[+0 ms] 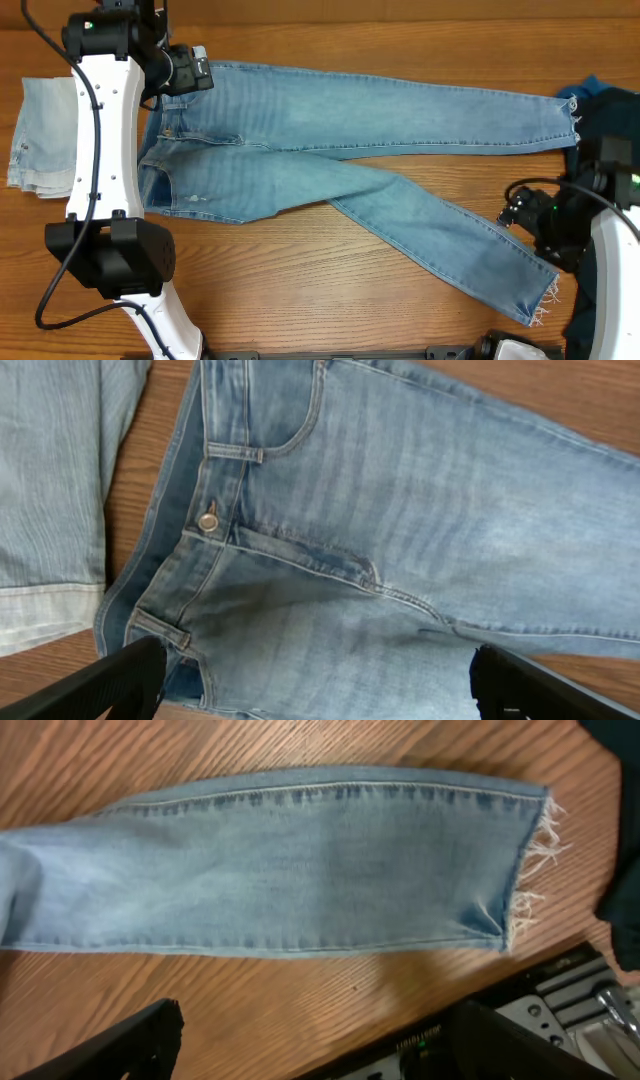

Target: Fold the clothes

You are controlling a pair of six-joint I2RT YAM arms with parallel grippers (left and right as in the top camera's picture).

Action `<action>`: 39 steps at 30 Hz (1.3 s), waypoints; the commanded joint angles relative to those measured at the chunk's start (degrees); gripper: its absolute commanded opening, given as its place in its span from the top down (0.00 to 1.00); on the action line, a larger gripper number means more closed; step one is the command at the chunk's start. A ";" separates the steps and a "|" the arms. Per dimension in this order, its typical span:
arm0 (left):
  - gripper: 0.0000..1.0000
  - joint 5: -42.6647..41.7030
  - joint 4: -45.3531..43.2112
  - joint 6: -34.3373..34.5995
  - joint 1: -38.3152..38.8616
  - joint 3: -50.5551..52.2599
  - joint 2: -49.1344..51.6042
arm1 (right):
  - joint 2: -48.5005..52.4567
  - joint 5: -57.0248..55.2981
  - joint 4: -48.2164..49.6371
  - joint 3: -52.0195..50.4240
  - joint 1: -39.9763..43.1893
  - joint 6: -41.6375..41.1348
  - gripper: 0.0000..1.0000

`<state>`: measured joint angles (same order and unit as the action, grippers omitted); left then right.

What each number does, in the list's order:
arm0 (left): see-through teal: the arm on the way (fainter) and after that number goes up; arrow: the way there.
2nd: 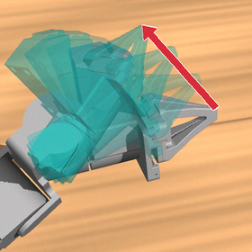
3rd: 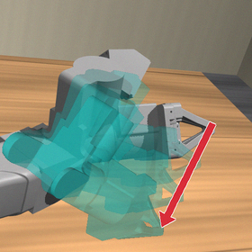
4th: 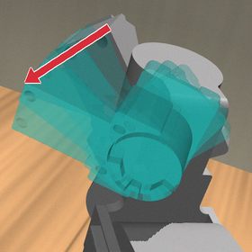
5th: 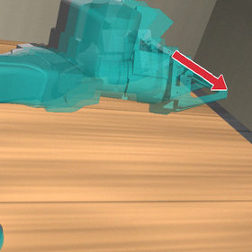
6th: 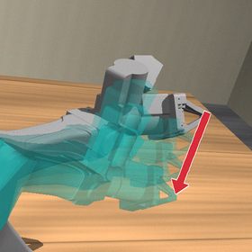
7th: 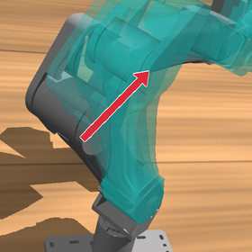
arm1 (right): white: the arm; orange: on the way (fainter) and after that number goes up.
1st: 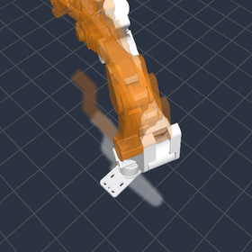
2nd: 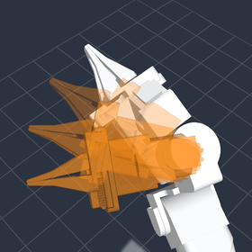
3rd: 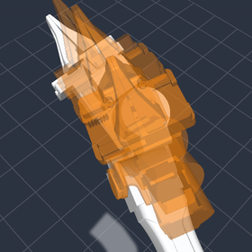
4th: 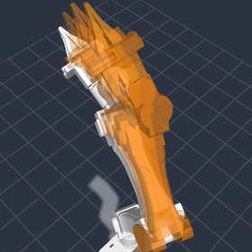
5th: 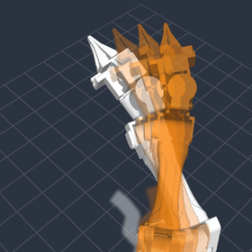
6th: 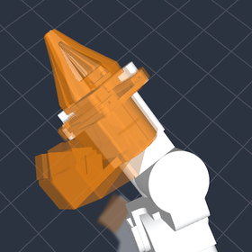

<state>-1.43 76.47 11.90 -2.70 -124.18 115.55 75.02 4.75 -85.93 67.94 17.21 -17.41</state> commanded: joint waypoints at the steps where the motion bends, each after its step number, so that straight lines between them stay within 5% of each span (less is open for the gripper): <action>1: 0.00 -0.11 -1.51 0.07 0.15 1.01 -0.37 | 5.22 3.06 -0.26 -0.17 0.20 -2.16 0.56; 2: 0.00 -0.13 -1.70 -0.09 0.15 1.03 -0.37 | 6.69 4.90 -0.50 -0.44 0.11 -2.16 0.88; 3: 0.00 -0.13 -1.73 -0.09 0.15 1.03 -0.37 | 7.30 6.47 -0.37 -1.05 0.11 -2.16 0.96; 14: 0.00 -0.09 -1.77 -0.09 0.11 1.05 -0.37 | 9.60 5.46 22.51 -22.23 0.13 -11.41 0.96; 26: 0.00 -0.09 -1.84 -0.07 0.11 1.05 -0.37 | 32.63 -3.74 39.06 -21.86 0.13 -10.91 0.96; 39: 0.00 -0.09 -3.48 -0.07 0.11 1.05 -0.37 | 36.83 -13.40 48.78 -11.23 0.17 -3.15 0.96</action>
<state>-1.43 73.21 11.90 -2.70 -123.24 115.55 104.18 -2.52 -42.04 59.27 16.78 -23.31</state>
